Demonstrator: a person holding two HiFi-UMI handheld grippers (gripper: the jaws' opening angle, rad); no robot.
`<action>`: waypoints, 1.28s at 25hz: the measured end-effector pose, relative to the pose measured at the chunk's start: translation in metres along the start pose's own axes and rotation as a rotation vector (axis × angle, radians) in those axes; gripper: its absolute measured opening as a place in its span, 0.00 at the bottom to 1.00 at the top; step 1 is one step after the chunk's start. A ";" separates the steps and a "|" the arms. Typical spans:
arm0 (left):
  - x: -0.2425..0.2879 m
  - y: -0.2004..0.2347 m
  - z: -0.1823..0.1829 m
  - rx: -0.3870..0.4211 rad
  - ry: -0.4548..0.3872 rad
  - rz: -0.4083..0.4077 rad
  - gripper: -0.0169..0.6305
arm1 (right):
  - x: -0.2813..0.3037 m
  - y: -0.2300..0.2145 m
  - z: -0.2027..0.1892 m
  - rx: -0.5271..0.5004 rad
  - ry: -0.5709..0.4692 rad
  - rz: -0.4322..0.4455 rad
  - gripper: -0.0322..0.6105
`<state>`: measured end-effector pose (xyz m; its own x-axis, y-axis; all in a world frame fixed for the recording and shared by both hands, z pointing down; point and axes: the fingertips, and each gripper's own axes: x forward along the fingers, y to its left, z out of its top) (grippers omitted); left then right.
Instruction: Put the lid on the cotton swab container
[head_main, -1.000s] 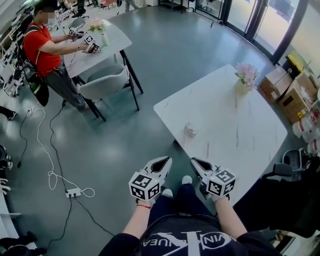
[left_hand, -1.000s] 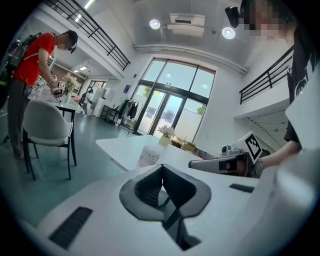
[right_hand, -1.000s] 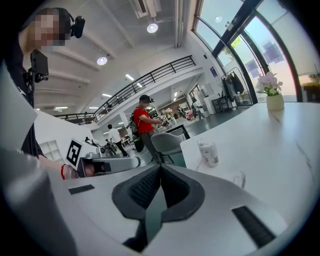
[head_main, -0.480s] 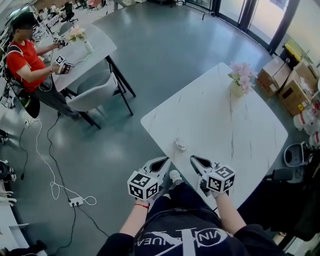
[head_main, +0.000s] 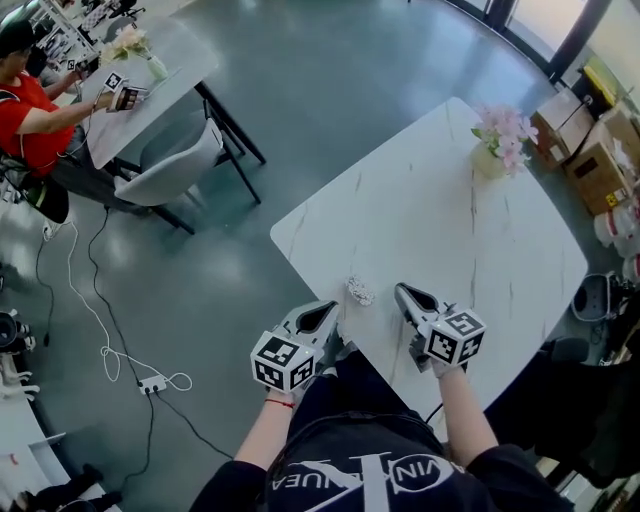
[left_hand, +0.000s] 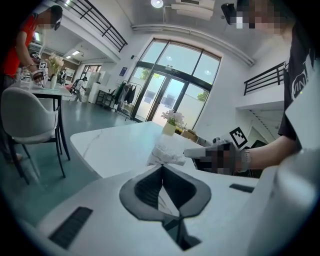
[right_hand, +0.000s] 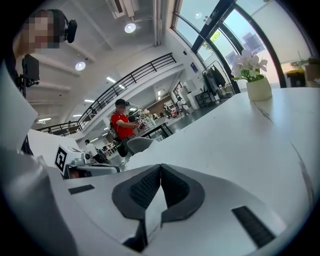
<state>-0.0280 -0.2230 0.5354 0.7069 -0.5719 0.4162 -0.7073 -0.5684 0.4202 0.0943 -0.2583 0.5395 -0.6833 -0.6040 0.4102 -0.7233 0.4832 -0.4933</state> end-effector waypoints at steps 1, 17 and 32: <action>0.003 0.002 0.000 0.002 0.003 -0.002 0.04 | 0.003 -0.004 0.002 -0.005 0.002 -0.004 0.05; 0.024 0.010 0.006 -0.022 0.004 -0.076 0.04 | 0.036 -0.016 0.026 0.018 -0.007 0.107 0.05; 0.029 0.008 0.009 -0.014 0.007 -0.098 0.04 | 0.034 0.026 0.037 -0.080 0.003 0.219 0.05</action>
<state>-0.0132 -0.2491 0.5432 0.7725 -0.5099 0.3784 -0.6349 -0.6129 0.4703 0.0560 -0.2894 0.5124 -0.8251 -0.4772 0.3025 -0.5632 0.6515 -0.5082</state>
